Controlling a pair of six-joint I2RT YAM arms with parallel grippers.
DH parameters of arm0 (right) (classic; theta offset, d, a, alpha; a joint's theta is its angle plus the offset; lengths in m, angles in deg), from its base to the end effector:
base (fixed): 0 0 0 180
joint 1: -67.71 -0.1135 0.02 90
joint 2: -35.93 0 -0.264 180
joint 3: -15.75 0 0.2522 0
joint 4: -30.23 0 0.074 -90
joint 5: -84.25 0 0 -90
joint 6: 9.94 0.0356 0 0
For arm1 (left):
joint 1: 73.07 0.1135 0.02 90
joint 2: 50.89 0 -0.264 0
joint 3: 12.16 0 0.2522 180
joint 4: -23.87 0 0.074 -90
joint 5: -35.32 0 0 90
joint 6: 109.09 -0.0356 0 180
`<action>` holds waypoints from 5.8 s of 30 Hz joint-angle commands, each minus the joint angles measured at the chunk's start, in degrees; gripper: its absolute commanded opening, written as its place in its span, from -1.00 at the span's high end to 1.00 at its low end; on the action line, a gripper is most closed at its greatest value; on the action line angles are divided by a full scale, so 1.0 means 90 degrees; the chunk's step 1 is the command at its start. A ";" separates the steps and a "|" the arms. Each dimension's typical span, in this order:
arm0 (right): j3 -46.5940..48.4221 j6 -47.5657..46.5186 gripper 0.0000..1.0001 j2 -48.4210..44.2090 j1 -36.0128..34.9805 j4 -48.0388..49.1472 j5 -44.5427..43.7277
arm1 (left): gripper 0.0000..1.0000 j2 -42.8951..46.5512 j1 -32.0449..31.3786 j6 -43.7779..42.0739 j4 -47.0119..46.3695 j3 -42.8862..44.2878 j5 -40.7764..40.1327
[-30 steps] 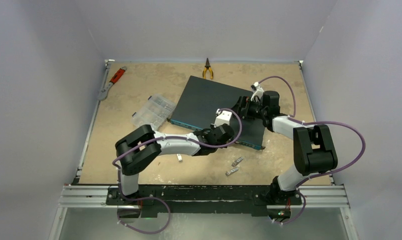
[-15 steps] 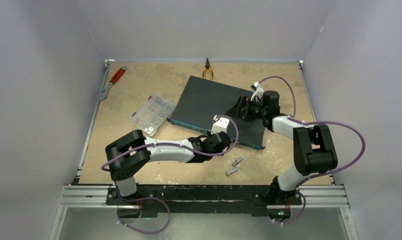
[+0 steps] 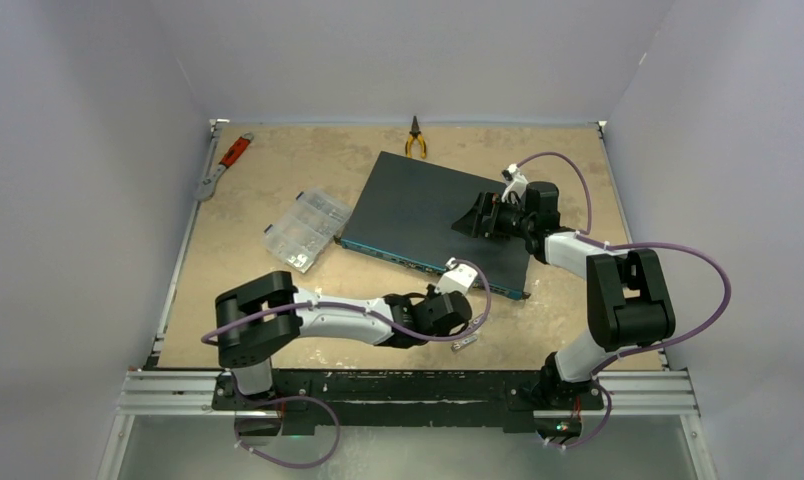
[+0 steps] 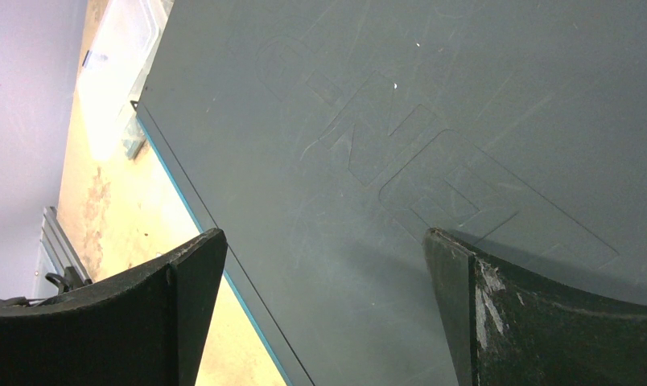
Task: Pull the plug from the switch port
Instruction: Place the plug at the center of the board, then pull the plug from the switch port.
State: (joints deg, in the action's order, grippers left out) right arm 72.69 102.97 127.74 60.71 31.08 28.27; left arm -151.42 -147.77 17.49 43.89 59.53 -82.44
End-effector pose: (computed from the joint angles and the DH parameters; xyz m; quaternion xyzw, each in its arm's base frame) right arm 0.3162 0.0589 0.1753 -0.0191 0.8553 0.3654 0.3669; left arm 0.1106 -0.3415 0.1719 0.2171 0.8866 -0.1548 0.3779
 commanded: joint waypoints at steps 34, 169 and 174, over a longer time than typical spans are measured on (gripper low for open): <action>-0.0297 -0.0286 -0.97 0.0478 0.0038 -0.1504 -0.0943 | -0.12 -0.0442 -0.0018 -0.0734 -0.0417 0.1170 0.0456; -0.0292 -0.0317 -0.97 0.0647 0.0042 -0.1410 -0.0850 | 1.00 -0.0471 0.0118 0.0309 0.0294 0.1059 -0.0224; -0.0286 -0.0320 -0.97 0.0675 0.0045 -0.1418 -0.0870 | 1.00 -0.0383 0.0060 0.0263 0.0344 0.0892 -0.0146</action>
State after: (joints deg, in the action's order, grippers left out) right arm 73.30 103.41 128.51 60.19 29.34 32.95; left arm -161.41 -144.58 19.34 40.99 68.82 -83.45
